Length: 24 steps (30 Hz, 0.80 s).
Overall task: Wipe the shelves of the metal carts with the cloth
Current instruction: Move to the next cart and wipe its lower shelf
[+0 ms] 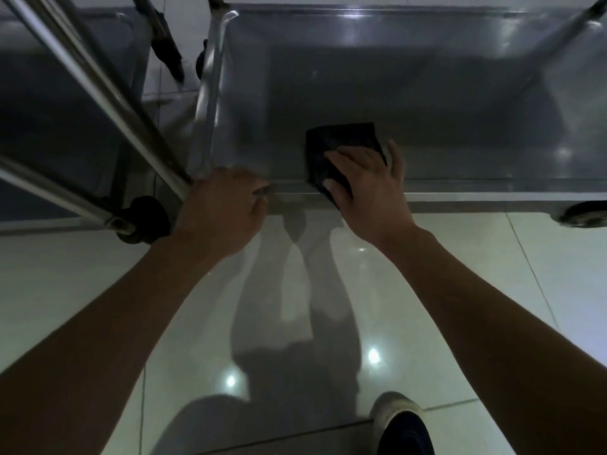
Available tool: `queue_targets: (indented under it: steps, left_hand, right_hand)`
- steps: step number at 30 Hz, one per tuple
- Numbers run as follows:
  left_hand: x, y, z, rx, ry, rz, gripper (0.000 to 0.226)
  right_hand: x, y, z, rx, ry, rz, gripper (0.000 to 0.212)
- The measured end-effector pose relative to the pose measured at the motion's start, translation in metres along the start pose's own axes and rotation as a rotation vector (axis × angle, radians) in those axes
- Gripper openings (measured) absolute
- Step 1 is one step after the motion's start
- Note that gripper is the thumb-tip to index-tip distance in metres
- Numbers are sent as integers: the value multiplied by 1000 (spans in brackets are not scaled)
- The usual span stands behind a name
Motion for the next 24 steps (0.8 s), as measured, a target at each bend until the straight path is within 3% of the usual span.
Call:
queue_targets:
  steps: [4,15,24]
  left_hand:
    - [-6,8,2,4,19,-41,38]
    - [-24,13,14,136,-126,-63,37]
    - [-33,15,27,76,-53,-67,38]
  right_hand:
    - [6,12,-3,126,69,75,58]
    - [8,25,0,93,132,68,56]
    - [15,53,45,77,22,159,60]
Point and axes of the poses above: each hand's wrist, its own x-axis towards the middle knuckle, its own y-axis out of the palm, z = x × y, the point moved 6 cm from there along x, towards the middle knuckle, and after that the axes turned 12 degrees about x, right-handed, at the moved point
